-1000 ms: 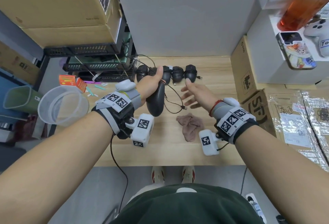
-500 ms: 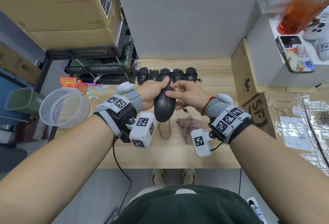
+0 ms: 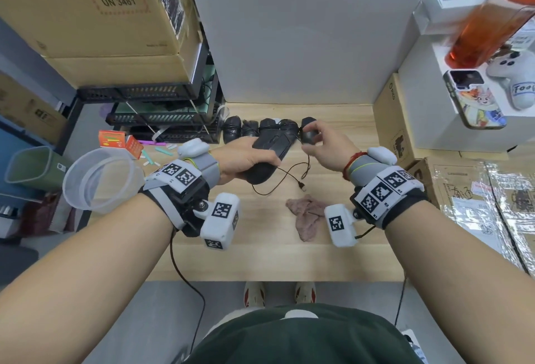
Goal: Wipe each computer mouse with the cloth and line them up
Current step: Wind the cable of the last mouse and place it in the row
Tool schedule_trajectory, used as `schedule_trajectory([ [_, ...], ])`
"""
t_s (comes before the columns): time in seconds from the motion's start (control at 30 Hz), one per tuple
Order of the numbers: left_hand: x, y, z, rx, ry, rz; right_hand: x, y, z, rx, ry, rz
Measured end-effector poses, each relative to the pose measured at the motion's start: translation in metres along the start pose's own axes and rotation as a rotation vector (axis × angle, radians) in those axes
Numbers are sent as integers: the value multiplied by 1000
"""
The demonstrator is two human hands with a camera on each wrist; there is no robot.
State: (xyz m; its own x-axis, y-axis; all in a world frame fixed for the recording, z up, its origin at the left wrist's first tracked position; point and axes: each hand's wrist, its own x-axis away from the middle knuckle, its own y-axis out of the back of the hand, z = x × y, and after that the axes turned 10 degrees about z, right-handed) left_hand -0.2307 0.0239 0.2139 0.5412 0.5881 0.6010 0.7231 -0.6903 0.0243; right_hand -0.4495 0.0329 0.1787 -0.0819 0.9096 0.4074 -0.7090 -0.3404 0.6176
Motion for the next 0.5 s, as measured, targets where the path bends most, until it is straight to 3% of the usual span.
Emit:
schedule_trajectory([
  [0.07,3,3,-5,-33,-9,37,-5,2,-5,111,54,49],
  [0.23,6,4,-18,-36,-85,111,-11,-7,7,59,387,86],
  [0.33,7,4,-22,-6,-109,79,-15,-11,10,108,393,43],
  [0.5,8,10,-23,133,-198,1,-10,-15,19,-77,347,26],
])
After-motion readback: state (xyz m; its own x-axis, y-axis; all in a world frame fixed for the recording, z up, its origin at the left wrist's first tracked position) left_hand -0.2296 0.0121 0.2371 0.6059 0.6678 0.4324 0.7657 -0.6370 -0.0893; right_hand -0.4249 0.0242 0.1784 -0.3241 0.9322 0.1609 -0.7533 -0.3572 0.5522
